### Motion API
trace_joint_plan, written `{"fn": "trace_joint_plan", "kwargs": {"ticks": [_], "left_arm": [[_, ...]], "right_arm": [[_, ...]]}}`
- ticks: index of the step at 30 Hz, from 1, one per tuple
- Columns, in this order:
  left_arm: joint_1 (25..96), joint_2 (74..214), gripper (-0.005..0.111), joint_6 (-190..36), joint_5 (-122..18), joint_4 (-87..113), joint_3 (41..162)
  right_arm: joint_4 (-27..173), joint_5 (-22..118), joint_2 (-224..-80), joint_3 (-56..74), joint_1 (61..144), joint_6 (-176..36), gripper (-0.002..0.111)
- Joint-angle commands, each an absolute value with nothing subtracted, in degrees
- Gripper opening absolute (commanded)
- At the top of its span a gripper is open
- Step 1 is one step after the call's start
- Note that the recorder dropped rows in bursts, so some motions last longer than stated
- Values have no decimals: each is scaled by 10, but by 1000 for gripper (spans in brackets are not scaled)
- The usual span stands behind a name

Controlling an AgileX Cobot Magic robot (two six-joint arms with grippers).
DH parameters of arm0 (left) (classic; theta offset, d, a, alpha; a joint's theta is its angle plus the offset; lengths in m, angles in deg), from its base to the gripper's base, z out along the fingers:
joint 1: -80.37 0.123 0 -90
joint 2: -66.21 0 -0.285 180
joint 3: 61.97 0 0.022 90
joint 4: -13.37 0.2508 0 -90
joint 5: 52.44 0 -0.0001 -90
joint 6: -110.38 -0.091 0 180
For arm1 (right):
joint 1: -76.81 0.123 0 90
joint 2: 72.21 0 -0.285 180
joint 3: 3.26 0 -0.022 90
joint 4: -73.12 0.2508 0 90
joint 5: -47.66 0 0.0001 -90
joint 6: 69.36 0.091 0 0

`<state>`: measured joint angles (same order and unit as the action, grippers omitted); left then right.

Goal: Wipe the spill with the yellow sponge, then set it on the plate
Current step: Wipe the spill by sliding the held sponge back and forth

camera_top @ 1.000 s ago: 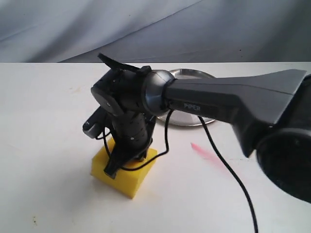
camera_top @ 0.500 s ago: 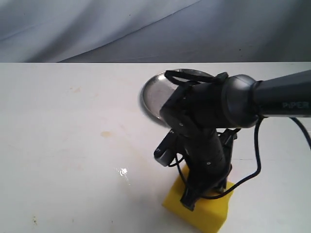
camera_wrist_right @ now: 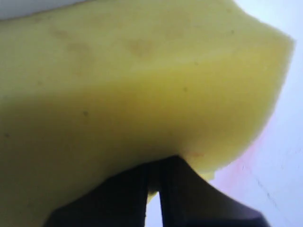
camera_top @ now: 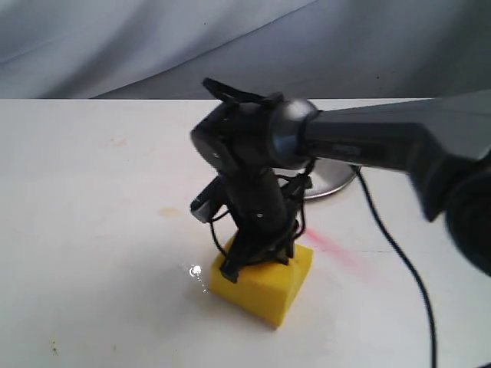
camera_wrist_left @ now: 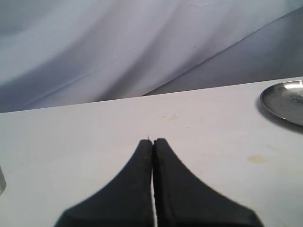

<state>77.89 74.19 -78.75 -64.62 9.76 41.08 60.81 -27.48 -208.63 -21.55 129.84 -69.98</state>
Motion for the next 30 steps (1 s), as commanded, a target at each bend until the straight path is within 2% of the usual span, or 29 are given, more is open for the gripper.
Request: {"fn": "trace_joint_plan", "kwargs": {"ticks": [1, 7, 15, 21, 26, 30], "left_arm": [[776, 740, 0, -788, -642, 94, 408], [776, 740, 0, -788, -642, 94, 408], [776, 740, 0, -788, -642, 94, 408], [776, 740, 0, -788, -642, 94, 408], [776, 740, 0, -788, -642, 94, 408], [776, 740, 0, -788, -642, 94, 408]], "right_arm": [[640, -223, -2197, -388, 1312, -708, 0], [704, -223, -2288, -579, 1313, -719, 0], [809, -223, -2314, -624, 1325, -771, 0], [793, -223, -2267, -549, 1371, -779, 0], [731, -223, -2204, -389, 1392, -772, 0], [690, -223, -2133, -257, 1369, -742, 0]]}}
